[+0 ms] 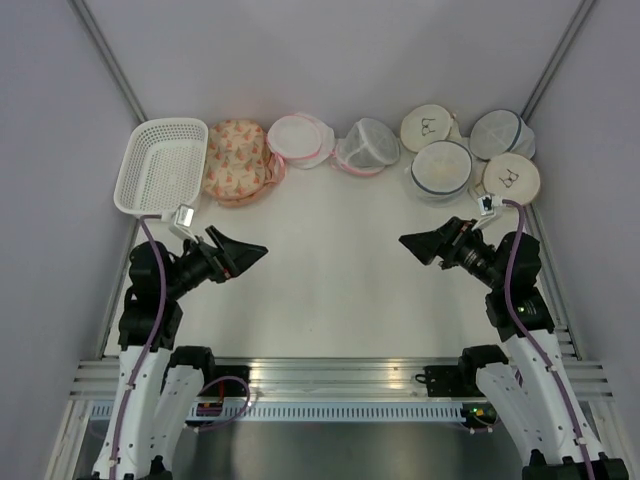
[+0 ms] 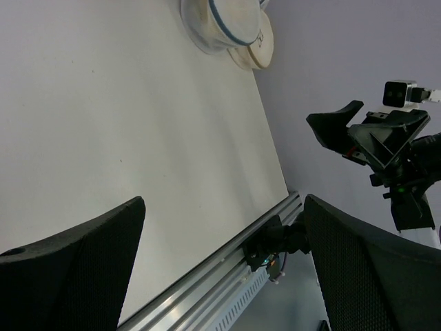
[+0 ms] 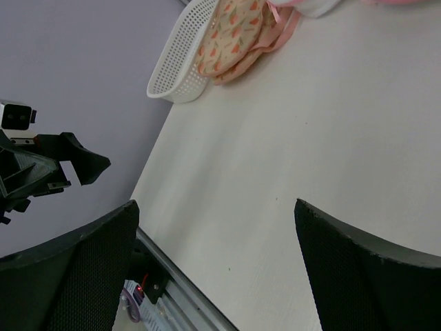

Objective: Unzip the laundry bag and remove the bra

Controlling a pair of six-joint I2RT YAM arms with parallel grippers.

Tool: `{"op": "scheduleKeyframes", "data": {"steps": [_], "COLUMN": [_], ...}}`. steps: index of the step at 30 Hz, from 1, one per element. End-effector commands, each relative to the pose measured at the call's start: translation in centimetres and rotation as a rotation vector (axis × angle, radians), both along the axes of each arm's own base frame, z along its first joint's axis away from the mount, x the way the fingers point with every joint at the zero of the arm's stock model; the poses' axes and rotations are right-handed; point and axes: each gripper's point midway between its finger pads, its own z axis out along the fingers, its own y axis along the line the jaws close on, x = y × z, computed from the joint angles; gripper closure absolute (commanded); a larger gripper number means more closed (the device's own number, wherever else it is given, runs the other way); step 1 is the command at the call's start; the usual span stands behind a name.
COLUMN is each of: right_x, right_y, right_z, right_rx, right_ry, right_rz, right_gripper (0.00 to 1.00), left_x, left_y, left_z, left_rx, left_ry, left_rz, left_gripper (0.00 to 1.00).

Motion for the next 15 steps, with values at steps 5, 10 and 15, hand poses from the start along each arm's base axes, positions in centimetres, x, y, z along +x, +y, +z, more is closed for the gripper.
{"op": "scheduleKeyframes", "data": {"steps": [5,10,15], "right_x": [2.9,6.1,9.9], "right_y": [-2.1,-6.3,-7.2], "right_z": [-2.9,-3.9,-5.2], "right_rx": [-0.112,-0.335,-0.459], "right_ry": [0.061,0.125,0.194], "right_rz": [-0.142,-0.340,-0.393], "right_gripper": [0.02,0.02,0.02], "left_x": [0.4,-0.5,-1.1], "left_y": [-0.7,-1.0,-1.4], "left_z": [-5.7,-8.7,-7.7], "left_rx": [-0.005,-0.001,-0.015], "left_ry": [0.143,0.188,0.139], "left_rz": [-0.061,-0.094,-0.139], "left_gripper": [0.00,0.00,0.00]}}
